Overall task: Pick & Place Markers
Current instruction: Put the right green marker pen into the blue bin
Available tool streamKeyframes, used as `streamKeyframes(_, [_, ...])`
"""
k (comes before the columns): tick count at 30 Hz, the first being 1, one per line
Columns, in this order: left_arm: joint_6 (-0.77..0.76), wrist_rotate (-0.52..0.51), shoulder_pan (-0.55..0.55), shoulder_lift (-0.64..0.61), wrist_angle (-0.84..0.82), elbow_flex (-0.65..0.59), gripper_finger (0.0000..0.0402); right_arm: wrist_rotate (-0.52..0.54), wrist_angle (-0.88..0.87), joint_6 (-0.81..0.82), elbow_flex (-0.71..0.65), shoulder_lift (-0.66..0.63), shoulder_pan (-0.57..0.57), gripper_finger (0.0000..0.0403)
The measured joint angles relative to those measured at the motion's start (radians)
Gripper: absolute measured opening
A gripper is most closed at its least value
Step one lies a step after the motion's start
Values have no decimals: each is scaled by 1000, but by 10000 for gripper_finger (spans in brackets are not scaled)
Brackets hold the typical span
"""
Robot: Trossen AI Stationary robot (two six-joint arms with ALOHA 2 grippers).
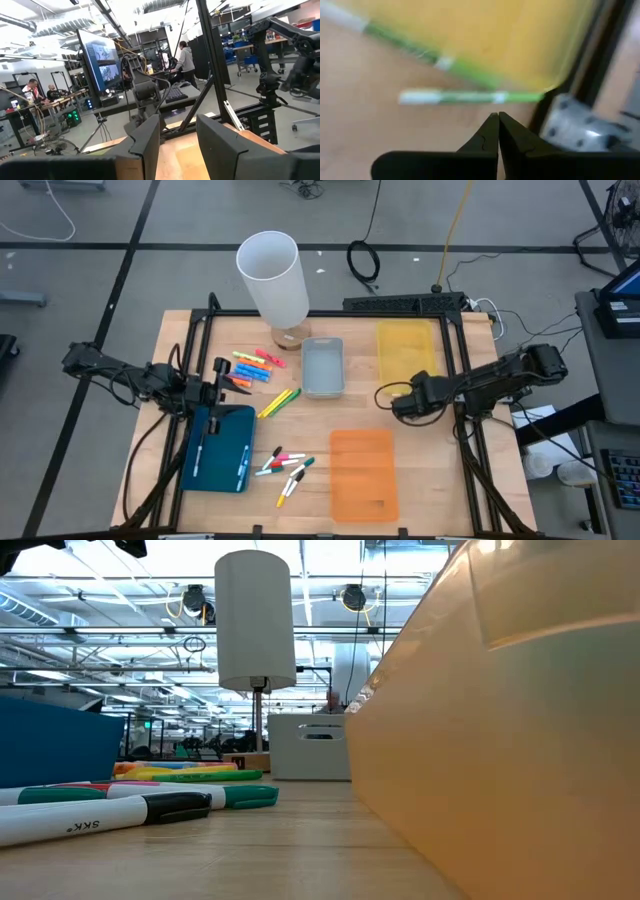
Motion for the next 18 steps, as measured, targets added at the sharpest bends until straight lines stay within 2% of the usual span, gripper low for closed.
streamKeyframes(5, [0,0,0,0,0,0,136,29,59,-19,-35,1,-46,0])
streamKeyframes(11, [-1,0,0,0,0,0,136,-12,150,-70,-127,2,-104,0])
streamKeyframes(18, [0,0,0,0,0,0,136,-80,153,-95,-106,2,-105,0])
